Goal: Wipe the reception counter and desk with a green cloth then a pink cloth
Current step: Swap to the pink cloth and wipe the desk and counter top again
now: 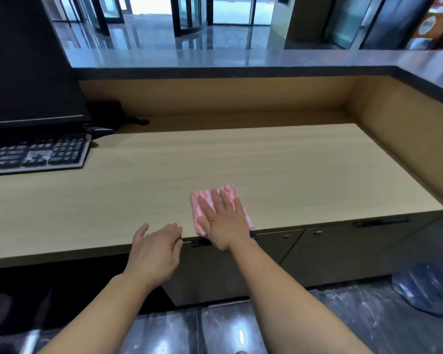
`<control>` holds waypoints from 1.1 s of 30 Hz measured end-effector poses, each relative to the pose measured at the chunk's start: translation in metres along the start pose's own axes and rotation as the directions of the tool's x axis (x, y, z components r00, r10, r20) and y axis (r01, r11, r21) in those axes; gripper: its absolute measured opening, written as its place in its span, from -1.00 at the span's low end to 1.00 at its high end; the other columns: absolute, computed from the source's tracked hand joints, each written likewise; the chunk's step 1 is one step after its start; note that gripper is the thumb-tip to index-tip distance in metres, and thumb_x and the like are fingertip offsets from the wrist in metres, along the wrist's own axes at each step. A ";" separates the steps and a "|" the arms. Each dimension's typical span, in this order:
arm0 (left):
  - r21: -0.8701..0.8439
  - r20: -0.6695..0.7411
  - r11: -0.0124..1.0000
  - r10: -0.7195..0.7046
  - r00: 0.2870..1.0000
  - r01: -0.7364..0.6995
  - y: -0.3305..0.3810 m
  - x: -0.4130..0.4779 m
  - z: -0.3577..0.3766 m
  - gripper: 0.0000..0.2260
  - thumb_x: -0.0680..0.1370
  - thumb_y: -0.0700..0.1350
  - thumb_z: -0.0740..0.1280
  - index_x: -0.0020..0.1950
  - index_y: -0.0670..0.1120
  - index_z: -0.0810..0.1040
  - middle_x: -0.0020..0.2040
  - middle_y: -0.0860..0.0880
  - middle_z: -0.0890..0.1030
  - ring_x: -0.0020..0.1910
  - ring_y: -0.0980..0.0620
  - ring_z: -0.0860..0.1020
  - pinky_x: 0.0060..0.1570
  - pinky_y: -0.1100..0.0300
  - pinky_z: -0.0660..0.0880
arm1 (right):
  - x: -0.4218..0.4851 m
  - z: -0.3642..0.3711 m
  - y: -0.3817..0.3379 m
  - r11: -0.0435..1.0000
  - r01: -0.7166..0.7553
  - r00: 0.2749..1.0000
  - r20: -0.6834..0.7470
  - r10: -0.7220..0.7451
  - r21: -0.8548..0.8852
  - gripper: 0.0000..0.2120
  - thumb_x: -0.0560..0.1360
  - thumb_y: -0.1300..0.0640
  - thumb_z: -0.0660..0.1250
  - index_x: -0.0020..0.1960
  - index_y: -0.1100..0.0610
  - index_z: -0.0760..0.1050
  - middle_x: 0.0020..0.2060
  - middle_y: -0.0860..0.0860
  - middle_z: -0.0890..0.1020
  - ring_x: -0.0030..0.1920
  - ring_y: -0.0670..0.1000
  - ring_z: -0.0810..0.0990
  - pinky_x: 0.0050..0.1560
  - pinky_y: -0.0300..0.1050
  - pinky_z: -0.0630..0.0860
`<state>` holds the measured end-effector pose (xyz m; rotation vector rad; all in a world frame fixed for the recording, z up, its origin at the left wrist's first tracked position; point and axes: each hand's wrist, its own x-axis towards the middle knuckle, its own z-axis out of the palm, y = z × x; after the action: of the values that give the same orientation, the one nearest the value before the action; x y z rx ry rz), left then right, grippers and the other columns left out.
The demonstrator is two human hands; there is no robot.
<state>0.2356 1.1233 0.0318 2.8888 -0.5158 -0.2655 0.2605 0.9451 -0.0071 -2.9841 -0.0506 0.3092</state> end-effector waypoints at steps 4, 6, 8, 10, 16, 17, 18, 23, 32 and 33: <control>0.014 0.042 0.999 0.039 0.998 -0.040 0.022 0.010 0.005 -0.72 0.65 -0.02 0.03 0.24 0.03 0.47 0.29 0.12 0.50 0.31 0.14 0.43 0.44 0.09 -0.12 | -0.016 -0.005 0.064 0.990 -0.144 0.989 -0.015 0.144 0.013 -0.47 0.67 -0.15 -0.17 0.57 -0.13 -0.26 0.58 0.00 -0.24 0.55 0.03 -0.32 0.51 0.12 -0.30; 0.031 0.076 0.999 0.040 0.996 -0.042 0.029 0.013 0.008 -0.70 0.65 -0.02 0.02 0.27 0.04 0.46 0.30 0.12 0.51 0.32 0.13 0.44 0.45 0.08 -0.12 | -0.025 -0.009 0.098 0.974 -0.227 0.974 -0.020 0.227 0.000 -0.47 0.66 -0.15 -0.18 0.57 -0.13 -0.28 0.57 0.00 -0.24 0.55 0.03 -0.33 0.51 0.13 -0.28; 0.057 0.100 0.998 0.032 0.995 -0.038 0.032 0.016 0.011 -0.72 0.65 -0.03 0.02 0.24 0.04 0.46 0.28 0.10 0.53 0.28 0.09 0.48 0.44 0.06 -0.09 | -0.037 -0.012 0.132 0.951 -0.309 0.951 -0.024 0.309 0.002 -0.47 0.67 -0.15 -0.19 0.57 -0.11 -0.28 0.58 0.00 -0.24 0.55 0.04 -0.32 0.52 0.12 -0.27; 0.080 0.107 0.996 0.031 0.994 -0.040 0.032 0.020 0.011 -0.74 0.64 -0.04 0.03 0.17 0.04 0.47 0.22 0.08 0.57 0.24 0.06 0.51 0.43 0.04 -0.06 | -0.050 -0.015 0.163 0.919 -0.392 0.919 -0.020 0.393 0.027 -0.46 0.67 -0.14 -0.18 0.57 -0.10 -0.29 0.57 0.02 -0.24 0.55 0.04 -0.32 0.51 0.12 -0.27; 0.101 0.142 0.994 0.024 0.990 -0.039 0.033 0.022 0.010 -0.71 0.64 -0.06 0.04 0.27 0.04 0.47 0.35 0.09 0.49 0.38 0.12 0.39 0.47 0.03 -0.12 | -0.056 -0.016 0.181 0.823 -0.560 0.828 0.034 0.560 0.096 -0.44 0.66 -0.13 -0.14 0.57 -0.09 -0.31 0.56 0.08 -0.28 0.55 0.09 -0.34 0.49 0.18 -0.34; 0.107 0.144 0.994 0.022 0.989 -0.037 0.035 0.022 0.009 -0.70 0.64 -0.07 0.03 0.29 0.03 0.46 0.36 0.08 0.48 0.37 0.11 0.40 0.47 0.03 -0.13 | -0.052 -0.016 0.173 0.807 -0.580 0.814 0.041 0.579 0.110 -0.43 0.66 -0.12 -0.15 0.57 -0.08 -0.31 0.56 0.09 -0.29 0.54 0.11 -0.35 0.48 0.19 -0.35; 0.115 0.142 0.993 0.022 0.990 -0.039 0.036 0.022 0.008 -0.69 0.64 -0.06 0.03 0.30 0.03 0.46 0.36 0.08 0.48 0.37 0.10 0.40 0.47 0.03 -0.13 | -0.049 -0.014 0.163 0.799 -0.590 0.807 0.043 0.590 0.115 -0.43 0.65 -0.12 -0.16 0.57 -0.07 -0.32 0.56 0.10 -0.30 0.54 0.12 -0.36 0.47 0.21 -0.36; 0.117 0.166 0.993 0.003 0.986 -0.022 0.039 0.022 0.008 -0.71 0.64 -0.07 0.03 0.25 0.04 0.46 0.35 0.08 0.48 0.37 0.10 0.40 0.47 0.02 -0.13 | -0.035 -0.005 0.094 0.874 -0.478 0.878 0.030 0.477 0.088 -0.44 0.66 -0.13 -0.20 0.57 -0.05 -0.35 0.55 0.11 -0.32 0.53 0.15 -0.37 0.46 0.23 -0.40; 0.001 0.064 0.992 -0.123 0.990 0.123 0.073 0.022 0.006 -0.72 0.59 -0.09 0.02 -0.10 0.03 0.52 -0.11 0.07 0.62 0.05 0.05 0.56 0.45 0.00 0.02 | -0.035 0.002 0.009 0.999 -0.026 0.995 0.098 0.024 0.020 -0.42 0.67 -0.10 -0.07 0.56 -0.14 -0.33 0.56 0.05 -0.30 0.53 0.08 -0.39 0.47 0.16 -0.40; -0.003 0.057 0.994 -0.108 0.993 0.108 0.078 0.022 0.007 -0.72 0.60 -0.09 0.02 -0.06 0.04 0.53 -0.09 0.06 0.64 0.07 0.05 0.55 0.45 0.00 0.02 | -0.035 0.001 0.013 0.999 0.004 0.995 0.098 -0.007 0.033 -0.41 0.67 -0.07 -0.03 0.56 -0.15 -0.30 0.56 0.04 -0.27 0.54 0.06 -0.37 0.49 0.13 -0.38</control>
<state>0.2290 1.0427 0.0388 2.9147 -0.3679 -0.3662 0.2262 0.9306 -0.0028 -2.9338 -0.0634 0.4508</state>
